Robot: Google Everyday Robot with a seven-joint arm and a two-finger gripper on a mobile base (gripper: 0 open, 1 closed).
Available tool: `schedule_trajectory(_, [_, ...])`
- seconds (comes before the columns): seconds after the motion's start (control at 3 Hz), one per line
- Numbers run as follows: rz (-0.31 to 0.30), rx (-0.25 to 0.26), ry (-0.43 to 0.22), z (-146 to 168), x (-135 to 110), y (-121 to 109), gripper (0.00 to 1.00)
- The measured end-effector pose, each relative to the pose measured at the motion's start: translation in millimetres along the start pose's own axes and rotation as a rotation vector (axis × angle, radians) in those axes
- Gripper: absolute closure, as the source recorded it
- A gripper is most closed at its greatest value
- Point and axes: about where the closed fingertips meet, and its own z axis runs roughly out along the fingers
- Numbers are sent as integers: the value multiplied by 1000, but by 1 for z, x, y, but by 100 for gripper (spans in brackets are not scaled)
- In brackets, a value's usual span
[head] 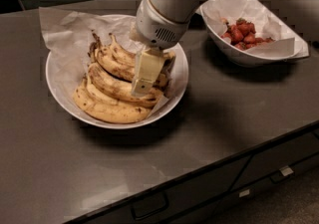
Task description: Pick banana from white bowl
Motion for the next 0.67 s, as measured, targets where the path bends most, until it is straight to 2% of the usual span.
schedule_trajectory(0.33, [34,-21,0,6,0,4,26])
schedule_trajectory(0.67, [21,-37,14,9,-10,2,29])
